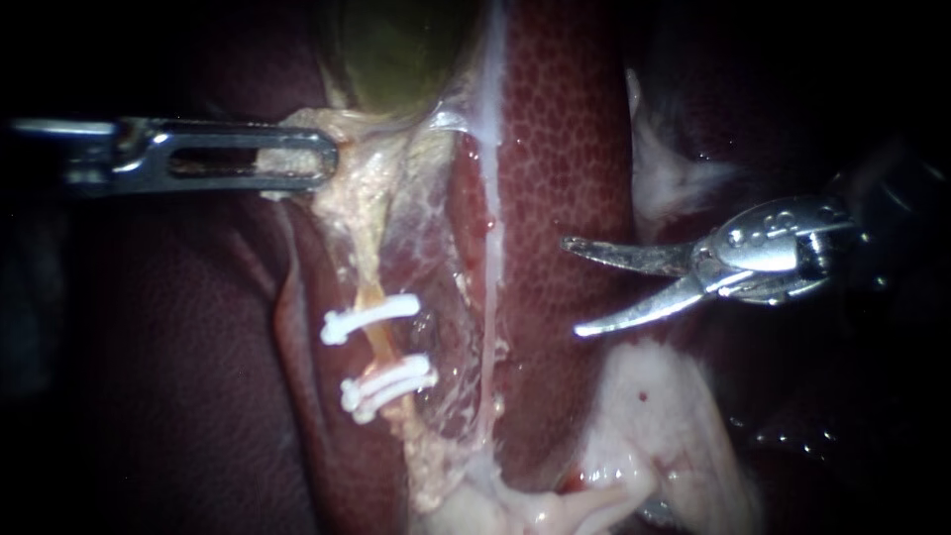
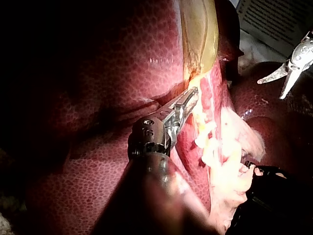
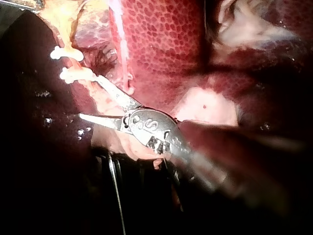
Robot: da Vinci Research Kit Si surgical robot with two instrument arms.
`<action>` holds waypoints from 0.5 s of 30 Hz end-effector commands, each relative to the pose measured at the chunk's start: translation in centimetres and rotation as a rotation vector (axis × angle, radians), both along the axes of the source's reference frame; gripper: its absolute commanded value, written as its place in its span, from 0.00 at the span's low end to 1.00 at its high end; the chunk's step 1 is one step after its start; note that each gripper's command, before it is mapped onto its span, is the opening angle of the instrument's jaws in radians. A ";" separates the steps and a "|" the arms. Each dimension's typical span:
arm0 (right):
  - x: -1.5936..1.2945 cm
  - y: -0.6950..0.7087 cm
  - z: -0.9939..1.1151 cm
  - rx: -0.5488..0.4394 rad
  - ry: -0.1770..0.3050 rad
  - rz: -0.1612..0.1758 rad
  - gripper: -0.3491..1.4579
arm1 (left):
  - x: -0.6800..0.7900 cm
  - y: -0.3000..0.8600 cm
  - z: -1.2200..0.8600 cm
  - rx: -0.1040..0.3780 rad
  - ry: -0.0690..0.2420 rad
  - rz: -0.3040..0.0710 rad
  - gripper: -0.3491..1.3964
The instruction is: Go to the cutting position left tube
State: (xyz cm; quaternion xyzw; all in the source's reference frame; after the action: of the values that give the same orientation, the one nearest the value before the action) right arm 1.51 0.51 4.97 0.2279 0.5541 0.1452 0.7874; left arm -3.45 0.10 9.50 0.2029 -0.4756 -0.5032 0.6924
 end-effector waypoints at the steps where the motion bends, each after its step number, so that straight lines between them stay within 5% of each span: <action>1: 0.00 0.00 0.01 0.000 0.000 0.000 0.99 | 0.00 -0.01 -0.01 -0.001 0.001 -0.002 0.00; 9: 0.10 -0.08 0.14 -0.001 0.010 -0.012 0.99 | -0.02 -0.03 0.01 -0.003 0.003 -0.004 0.00; 15: 0.35 -0.27 0.45 0.007 0.025 -0.040 0.99 | -0.02 -0.03 0.01 -0.003 0.003 -0.004 0.00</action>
State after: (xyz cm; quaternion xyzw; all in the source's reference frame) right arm 1.91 0.20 5.50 0.2453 0.5577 0.1282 0.7825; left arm -3.47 0.07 9.52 0.2002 -0.4758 -0.5042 0.6924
